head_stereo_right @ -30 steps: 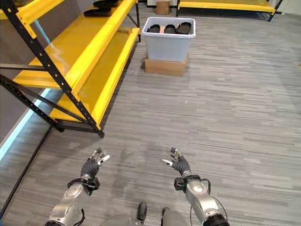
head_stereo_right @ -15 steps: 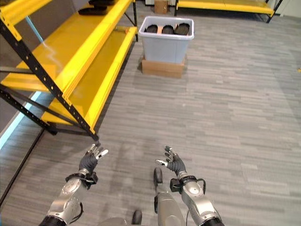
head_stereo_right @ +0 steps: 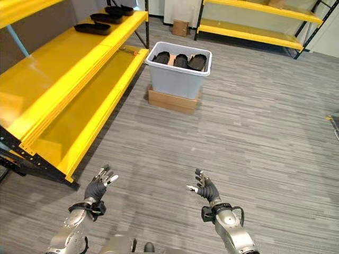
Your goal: Move parts from the plastic box to the shelf.
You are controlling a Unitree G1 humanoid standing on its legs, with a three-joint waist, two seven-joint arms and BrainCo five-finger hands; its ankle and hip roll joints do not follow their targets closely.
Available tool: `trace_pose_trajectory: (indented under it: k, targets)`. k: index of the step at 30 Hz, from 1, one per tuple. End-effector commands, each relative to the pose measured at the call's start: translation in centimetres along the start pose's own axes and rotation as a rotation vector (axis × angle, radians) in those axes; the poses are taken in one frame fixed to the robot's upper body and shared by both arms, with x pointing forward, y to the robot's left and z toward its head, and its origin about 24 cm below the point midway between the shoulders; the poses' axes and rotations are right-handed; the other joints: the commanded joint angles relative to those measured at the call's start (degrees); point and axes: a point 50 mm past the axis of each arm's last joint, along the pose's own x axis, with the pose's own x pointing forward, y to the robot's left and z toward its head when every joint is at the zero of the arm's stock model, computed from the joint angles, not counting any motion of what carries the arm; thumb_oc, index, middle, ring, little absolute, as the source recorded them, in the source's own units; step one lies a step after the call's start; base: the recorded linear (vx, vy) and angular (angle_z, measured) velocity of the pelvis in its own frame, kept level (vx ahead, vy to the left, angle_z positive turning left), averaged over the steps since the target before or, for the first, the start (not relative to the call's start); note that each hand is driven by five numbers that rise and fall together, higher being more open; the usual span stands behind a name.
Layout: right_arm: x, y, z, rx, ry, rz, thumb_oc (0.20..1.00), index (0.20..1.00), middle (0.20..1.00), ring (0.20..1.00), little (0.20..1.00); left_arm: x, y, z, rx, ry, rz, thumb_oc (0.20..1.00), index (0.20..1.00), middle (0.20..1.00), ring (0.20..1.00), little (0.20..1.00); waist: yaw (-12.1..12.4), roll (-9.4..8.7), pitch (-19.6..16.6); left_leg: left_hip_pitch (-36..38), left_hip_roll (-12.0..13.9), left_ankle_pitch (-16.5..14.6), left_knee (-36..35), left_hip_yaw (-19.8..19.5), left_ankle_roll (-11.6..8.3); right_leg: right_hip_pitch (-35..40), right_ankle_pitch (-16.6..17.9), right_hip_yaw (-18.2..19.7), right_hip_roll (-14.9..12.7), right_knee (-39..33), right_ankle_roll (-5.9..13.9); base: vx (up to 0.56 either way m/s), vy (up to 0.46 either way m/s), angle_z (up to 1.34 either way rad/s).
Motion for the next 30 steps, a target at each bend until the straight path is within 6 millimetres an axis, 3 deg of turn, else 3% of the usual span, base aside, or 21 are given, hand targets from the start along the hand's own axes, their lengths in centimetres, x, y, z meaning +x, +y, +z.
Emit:
trace_pose_trajectory:
  k: [1, 4, 6, 10, 11, 12, 13, 15, 16, 17, 18, 20, 21, 22, 23, 24, 25, 26, 27, 28, 30]
  targets:
    - [-0.4, -0.4, 1.3, 0.003, -0.09, -0.019, 1.0, 1.0, 1.0, 1.0, 1.0, 0.9, -0.9, 2.7, 0.0, -0.129, -0.057, 1.0, 1.0, 1.0, 1.0, 1.0, 1.7, 3.53, 0.9, 8.0, 1.9, 9.3, -26.0, 0.3, 0.78, -1.5, 4.2, 2.0, -1.6, -1.4, 8.63, 0.41, 0.131, -0.41]
    - [-0.3, -0.1, 1.1, 0.002, -0.086, -0.014, 1.0, 1.0, 1.0, 1.0, 1.0, 0.9, -1.0, 2.6, 0.006, -0.13, -0.053, 1.0, 1.0, 1.0, 1.0, 1.0, 2.8, 4.4, 0.6, 7.7, 1.3, 13.4, -36.5, -1.7, 0.5, 2.0, 2.8, 3.9, -0.7, -2.4, 8.26, 0.25, 0.076, -0.14]
    - [-0.1, 0.6, 1.1, 0.004, -0.081, 0.011, 1.0, 1.0, 1.0, 1.0, 1.0, 0.9, -0.9, 2.8, 0.004, -0.138, -0.039, 1.0, 1.0, 1.0, 1.0, 1.0, 4.4, 4.9, -0.1, 7.9, 0.5, 15.2, -36.4, -5.4, -0.15, 4.9, 1.2, 6.6, -0.6, -2.4, 8.21, 0.36, 0.185, -0.14]
    - [0.0, 2.1, 1.0, 0.034, -0.077, 0.07, 1.0, 1.0, 1.0, 1.0, 1.0, 1.0, -0.8, 3.3, 0.011, -0.153, -0.048, 1.0, 1.0, 1.0, 1.0, 1.0, 4.4, 3.78, -2.8, 11.5, 0.9, 15.5, -33.6, -5.5, 1.17, 5.4, -2.0, 6.7, -2.9, 0.7, 9.1, 0.38, 0.27, -0.39]
    - [-0.1, 2.6, 1.0, 0.061, -0.079, 0.085, 1.0, 1.0, 1.0, 1.0, 1.0, 1.0, -0.7, 3.6, 0.015, -0.159, -0.043, 1.0, 1.0, 1.0, 1.0, 1.0, 4.8, 2.45, -3.7, 11.7, -0.3, 12.9, -31.2, -5.0, 2.35, 4.9, -0.4, 6.4, -4.9, 4.6, 10.83, 0.23, 0.156, -0.54]
    - [-0.1, 2.6, 1.0, 0.061, -0.079, 0.085, 1.0, 1.0, 1.0, 1.0, 1.0, 1.0, -0.7, 3.6, 0.015, -0.159, -0.043, 1.0, 1.0, 1.0, 1.0, 1.0, 4.8, 2.45, -3.8, 11.6, -0.4, 12.9, -31.2, -5.0, 2.36, 4.8, -0.4, 6.4, -4.9, 4.6, 10.83, 0.34, 0.233, -0.95]
    - [-0.1, 2.9, 0.9, 0.069, -0.077, 0.092, 1.0, 1.0, 1.0, 1.0, 1.0, 1.0, -0.6, 3.7, 0.021, -0.162, -0.04, 1.0, 1.0, 1.0, 1.0, 1.0, 4.9, 1.82, -4.1, 12.0, -1.0, 11.4, -30.1, -4.7, 2.98, 3.9, 1.8, 6.4, -5.7, 7.9, 12.24, 0.2, 0.135, -0.68]
    - [0.0, 3.3, 0.9, 0.081, -0.074, 0.102, 1.0, 1.0, 1.0, 1.0, 1.0, 1.0, -0.4, 4.2, 0.037, -0.173, -0.033, 1.0, 1.0, 1.0, 1.0, 1.0, 4.5, 1.17, -3.8, 14.8, -1.9, 9.4, -29.9, -6.1, 4.09, -1.3, 10.7, 6.6, -5.1, 21.4, 15.79, 0.33, 0.259, -0.22]
    - [-0.1, 3.5, 0.8, 0.083, -0.074, 0.103, 1.0, 1.0, 1.0, 1.0, 1.0, 0.9, -0.2, 4.5, 0.05, -0.18, -0.025, 1.0, 1.0, 1.0, 1.0, 1.0, 4.2, 1.22, -3.1, 16.2, -2.1, 8.4, -29.6, -6.4, 4.57, -3.6, 14.4, 4.6, -5.7, 28.0, 17.11, 0.22, 0.204, 0.07]
    - [-0.1, 3.5, 0.8, 0.082, -0.074, 0.103, 1.0, 1.0, 1.0, 1.0, 1.0, 0.9, -0.3, 4.5, 0.049, -0.181, -0.025, 1.0, 1.0, 1.0, 1.0, 1.0, 4.2, 1.34, -3.2, 16.1, -1.9, 8.5, -29.7, -6.4, 4.54, -3.8, 14.5, 4.6, -5.5, 28.0, 17.11, 0.22, 0.22, 0.22]
    - [-0.1, 3.6, 0.6, 0.08, -0.064, 0.104, 1.0, 1.0, 1.0, 1.0, 1.0, 0.9, -0.1, 4.6, 0.063, -0.179, -0.026, 1.0, 1.0, 1.0, 1.0, 1.0, 3.3, 2.5, -2.1, 19.8, -0.6, 7.2, -30.4, -6.7, 5.13, -8.6, 17.1, 1.8, -5.0, 34.8, 17.46, 0.14, 0.137, 0.15]
    - [-0.2, 3.6, 0.3, 0.082, -0.053, 0.102, 1.0, 1.0, 1.0, 1.0, 1.0, 0.9, 0.0, 4.6, 0.073, -0.172, -0.024, 1.0, 1.0, 1.0, 1.0, 1.0, 2.8, 2.93, -1.4, 21.5, -0.3, 6.8, -30.8, -7.2, 5.4, -10.4, 16.2, 0.0, -5.1, 37.0, 16.71, 0.24, 0.202, 0.01]
    - [-0.3, 3.6, 0.0, 0.084, -0.04, 0.102, 1.0, 1.0, 1.0, 1.0, 1.0, 0.9, -0.1, 4.5, 0.082, -0.167, -0.034, 1.0, 1.0, 1.0, 1.0, 1.0, 1.7, 3.94, -0.7, 23.9, 0.5, 6.1, -31.3, -8.3, 5.69, -16.4, 13.1, -1.9, -3.4, 36.8, 15.25, 0.26, 0.191, 0.11]
    - [-0.4, 3.6, 0.0, 0.084, -0.04, 0.102, 1.0, 1.0, 1.0, 1.0, 1.0, 0.9, -0.1, 4.5, 0.082, -0.166, -0.033, 1.0, 1.0, 1.0, 1.0, 1.0, 1.4, 3.76, -0.5, 24.2, 0.3, 6.0, -31.4, -8.5, 5.69, -16.3, 12.7, -2.1, -3.7, 37.1, 15.2, 0.39, 0.193, 0.24]
    - [-0.5, 3.4, 0.0, 0.095, -0.039, 0.104, 1.0, 1.0, 1.0, 1.0, 1.0, 1.0, -0.3, 4.3, 0.081, -0.159, -0.048, 1.0, 1.0, 1.0, 1.0, 1.0, 0.2, 3.88, -0.3, 26.5, 0.0, 5.4, -32.4, -9.0, 5.61, -20.7, 9.5, -3.2, -2.1, 30.5, 14.13, 0.22, 0.067, 0.32]
    - [-0.5, 3.4, 0.0, 0.095, -0.039, 0.105, 1.0, 1.0, 1.0, 1.0, 1.0, 1.0, -0.3, 4.3, 0.08, -0.159, -0.047, 1.0, 1.0, 1.0, 1.0, 1.0, -0.1, 3.94, 0.1, 27.1, 0.1, 5.4, -32.6, -9.3, 5.61, -20.1, 9.3, -3.6, -2.2, 30.3, 14.05, 0.4, 0.113, 0.67]
    - [-0.5, 3.3, 0.0, 0.102, -0.04, 0.102, 1.0, 1.0, 1.0, 1.0, 1.0, 1.1, -0.4, 4.0, 0.07, -0.151, -0.052, 1.0, 1.0, 1.0, 1.0, 1.0, -0.6, 3.56, 0.5, 29.4, -0.3, 4.5, -33.7, -9.1, 5.3, -21.2, 8.8, -6.3, -3.0, 20.5, 13.7, 0.3, 0.036, 0.79]
    - [-0.5, 3.2, 0.1, 0.105, -0.04, 0.101, 1.0, 1.0, 1.0, 1.0, 1.0, 1.1, -0.5, 3.8, 0.064, -0.145, -0.057, 1.0, 1.0, 1.0, 1.0, 1.0, -0.9, 2.95, 0.4, 30.4, -1.1, 4.0, -34.1, -9.3, 5.0, -21.5, 8.9, -6.8, -3.4, 13.2, 13.73, 0.3, 0.04, 0.59]
    - [-0.5, 3.2, 0.1, 0.105, -0.04, 0.101, 1.0, 1.0, 1.0, 1.0, 1.0, 1.1, -0.5, 3.8, 0.064, -0.145, -0.057, 1.0, 1.0, 1.0, 1.0, 1.0, -0.9, 2.95, 0.4, 30.4, -1.1, 4.0, -34.1, -9.3, 5.0, -21.5, 8.9, -6.8, -3.4, 13.2, 13.73, 0.31, -0.006, 0.23]
    - [-0.4, 3.3, 0.2, 0.098, -0.043, 0.107, 1.0, 1.0, 1.0, 1.0, 1.0, 1.1, -0.5, 3.5, 0.059, -0.136, -0.054, 1.0, 1.0, 1.0, 1.0, 1.0, -1.3, 2.69, 0.7, 32.6, -1.1, 3.3, -35.1, -10.0, 4.59, -21.4, 10.5, -7.4, -3.0, 4.5, 13.86, 0.31, -0.016, 0.08]
    - [-0.3, 3.4, 0.6, 0.095, -0.056, 0.118, 1.0, 1.0, 1.0, 1.0, 1.0, 1.1, -0.6, 3.6, 0.056, -0.143, -0.058, 1.0, 1.0, 1.0, 1.0, 1.0, -1.5, 2.52, 0.8, 34.2, -0.9, 2.4, -35.6, -10.4, 4.11, -21.4, 12.7, -8.6, -3.4, -0.4, 14.14, 0.35, -0.031, 0.09]
